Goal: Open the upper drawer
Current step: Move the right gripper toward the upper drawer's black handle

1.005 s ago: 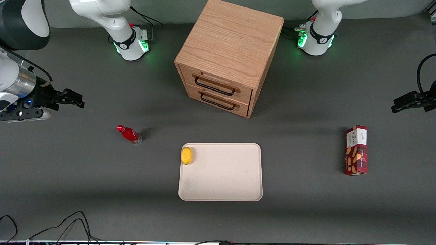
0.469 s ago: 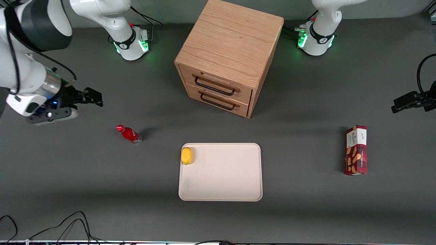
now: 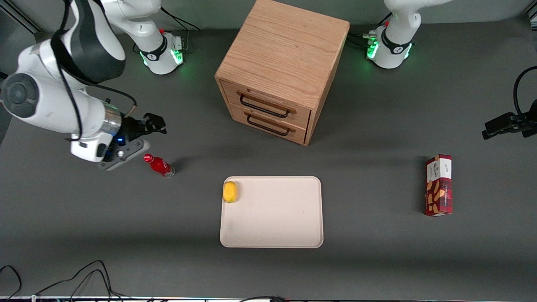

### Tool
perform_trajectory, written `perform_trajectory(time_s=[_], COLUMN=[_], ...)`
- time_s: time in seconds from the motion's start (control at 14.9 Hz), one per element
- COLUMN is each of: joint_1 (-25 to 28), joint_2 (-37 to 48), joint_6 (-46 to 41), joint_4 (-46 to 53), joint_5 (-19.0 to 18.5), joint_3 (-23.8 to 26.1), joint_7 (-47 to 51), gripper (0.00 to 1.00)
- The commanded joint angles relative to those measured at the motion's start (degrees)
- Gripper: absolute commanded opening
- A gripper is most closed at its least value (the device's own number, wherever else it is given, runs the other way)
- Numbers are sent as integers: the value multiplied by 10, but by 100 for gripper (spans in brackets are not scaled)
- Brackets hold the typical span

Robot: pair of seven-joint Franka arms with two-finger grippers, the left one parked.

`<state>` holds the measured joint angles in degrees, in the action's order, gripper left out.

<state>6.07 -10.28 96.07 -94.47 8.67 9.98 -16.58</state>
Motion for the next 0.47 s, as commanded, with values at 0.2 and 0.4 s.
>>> perform_trajectory(time_s=[0.2, 0.4], joint_1=[0, 15], joint_2=[-63, -88], joint_6=[-13, -12], joint_4=[76, 92], joint_5=[8, -3], joint_3=[93, 126], joint_7=[-98, -102], gripper=[100, 100])
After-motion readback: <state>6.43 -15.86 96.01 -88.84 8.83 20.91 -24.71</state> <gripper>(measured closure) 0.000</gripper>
